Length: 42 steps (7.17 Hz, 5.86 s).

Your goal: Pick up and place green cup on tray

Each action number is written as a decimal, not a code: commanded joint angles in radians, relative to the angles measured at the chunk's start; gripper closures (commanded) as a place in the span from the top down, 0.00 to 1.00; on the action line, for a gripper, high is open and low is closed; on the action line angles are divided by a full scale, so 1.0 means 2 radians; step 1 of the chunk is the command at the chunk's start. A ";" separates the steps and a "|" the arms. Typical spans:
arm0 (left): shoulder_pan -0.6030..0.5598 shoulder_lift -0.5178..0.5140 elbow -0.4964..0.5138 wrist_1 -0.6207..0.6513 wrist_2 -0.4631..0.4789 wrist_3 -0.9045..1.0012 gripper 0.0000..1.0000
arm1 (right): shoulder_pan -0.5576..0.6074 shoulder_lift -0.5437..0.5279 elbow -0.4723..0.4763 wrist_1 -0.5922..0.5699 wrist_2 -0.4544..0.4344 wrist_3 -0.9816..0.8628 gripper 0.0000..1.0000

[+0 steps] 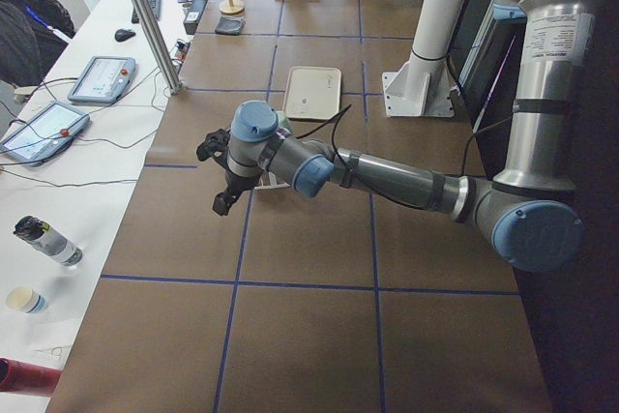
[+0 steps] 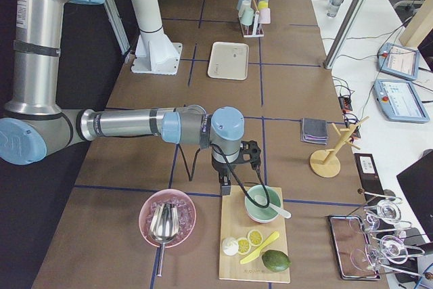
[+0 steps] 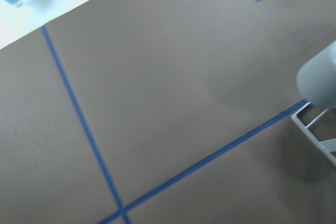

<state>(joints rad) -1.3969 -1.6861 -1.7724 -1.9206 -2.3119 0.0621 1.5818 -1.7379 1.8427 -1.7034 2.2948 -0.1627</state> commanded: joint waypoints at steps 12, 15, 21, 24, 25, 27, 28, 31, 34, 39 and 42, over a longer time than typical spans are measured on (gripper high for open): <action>0.330 -0.198 -0.178 0.438 0.440 0.294 1.00 | 0.001 -0.003 0.000 -0.003 0.018 -0.001 1.00; 0.375 -0.230 -0.178 0.540 0.560 0.395 1.00 | 0.001 -0.007 -0.001 -0.002 0.019 0.000 1.00; 0.480 -0.225 -0.132 0.537 0.663 0.408 1.00 | 0.001 -0.014 -0.003 0.000 0.018 -0.001 1.00; 0.482 -0.227 -0.089 0.509 0.690 0.407 1.00 | 0.001 -0.015 -0.002 0.000 0.018 -0.001 1.00; 0.483 -0.225 -0.072 0.484 0.696 0.408 1.00 | 0.001 -0.015 -0.002 0.000 0.018 -0.001 1.00; 0.487 -0.225 -0.058 0.479 0.704 0.406 1.00 | 0.001 -0.015 -0.002 0.000 0.020 -0.001 1.00; 0.489 -0.224 -0.050 0.479 0.706 0.404 1.00 | 0.001 -0.016 -0.002 0.000 0.019 -0.001 1.00; 0.496 -0.225 -0.042 0.478 0.706 0.397 1.00 | 0.001 -0.016 -0.002 0.000 0.019 -0.001 1.00; 0.496 -0.224 -0.014 0.447 0.711 0.396 1.00 | 0.001 -0.017 -0.003 0.000 0.018 -0.001 1.00; 0.504 -0.222 0.038 0.417 0.719 0.368 1.00 | 0.000 -0.020 -0.003 0.000 0.018 -0.001 1.00; 0.510 -0.222 0.064 0.383 0.723 0.362 1.00 | 0.000 -0.020 -0.003 0.000 0.018 0.000 1.00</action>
<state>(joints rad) -0.3806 -2.1292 -1.6650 -1.1297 -0.8692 0.7905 1.5820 -1.7778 1.8362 -1.7027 2.3315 -0.1628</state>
